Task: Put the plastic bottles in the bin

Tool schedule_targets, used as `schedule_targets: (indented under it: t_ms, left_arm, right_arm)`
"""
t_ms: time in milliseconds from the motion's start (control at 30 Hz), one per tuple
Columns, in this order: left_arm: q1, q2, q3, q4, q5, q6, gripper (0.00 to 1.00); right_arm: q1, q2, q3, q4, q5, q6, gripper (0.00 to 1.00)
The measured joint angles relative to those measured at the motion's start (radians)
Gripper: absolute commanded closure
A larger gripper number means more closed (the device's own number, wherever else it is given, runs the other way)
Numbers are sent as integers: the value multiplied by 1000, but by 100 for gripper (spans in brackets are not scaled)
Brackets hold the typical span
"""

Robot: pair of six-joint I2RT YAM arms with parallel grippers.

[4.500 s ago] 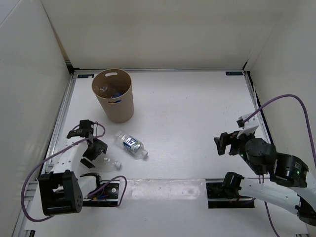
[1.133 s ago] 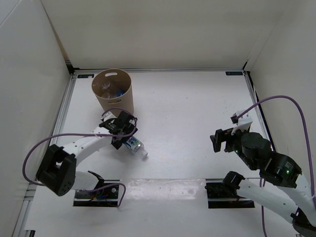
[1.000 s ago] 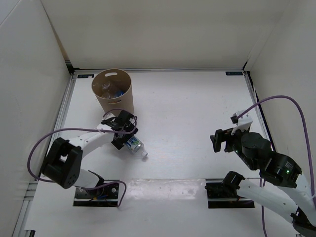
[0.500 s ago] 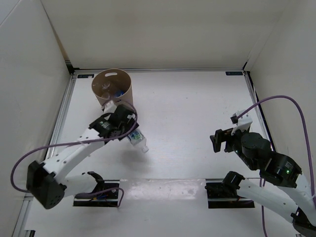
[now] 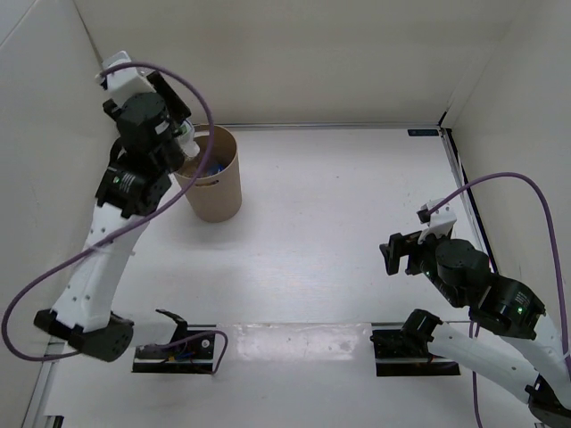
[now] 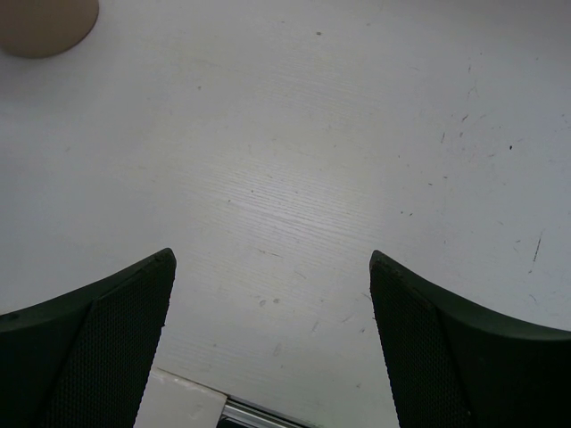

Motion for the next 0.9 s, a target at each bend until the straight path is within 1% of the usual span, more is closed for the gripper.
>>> schedule_targets:
  t_ms: [33,100,167,233,267,333,400,533,700,800,900]
  left_arm:
    - [25,24,-10,27,-3,31,65]
    - [76,99,-16,64,6,75,62]
    - [107,180,-21,86,23,95,54]
    - [124,243,-48,103,48,105,42]
    - [129,265,-64,108,62,108,38]
    - [134,301,-79,106,82,110,26]
    - [141,325,-79,111,101,109,1]
    - [155,341,-68,110,112,95,1]
    - [165,309,-34,35,125,47,1]
    - [164,212,-34,-72,173,26,1]
    - [158,35,-63,-156,201,15,1]
  right_arm:
    - [-2,0,0,0,0,0,10]
    - [-5,0,0,0,0,0,10]
    - [-5,0,0,0,0,0,10]
    - [-5,0,-2,0,0,0,10]
    - [-5,0,-3,0,0,0,10]
    - [-3,0,-7,0,0,0,10]
    - [-3,0,-8,0,0,0,10]
    - [-2,0,-11,0,0,0,10]
    - [2,0,-12,0,0,0,10]
    - [2,2,-12,0,8,0,10]
    - [-3,11,-12,0,35,2,10]
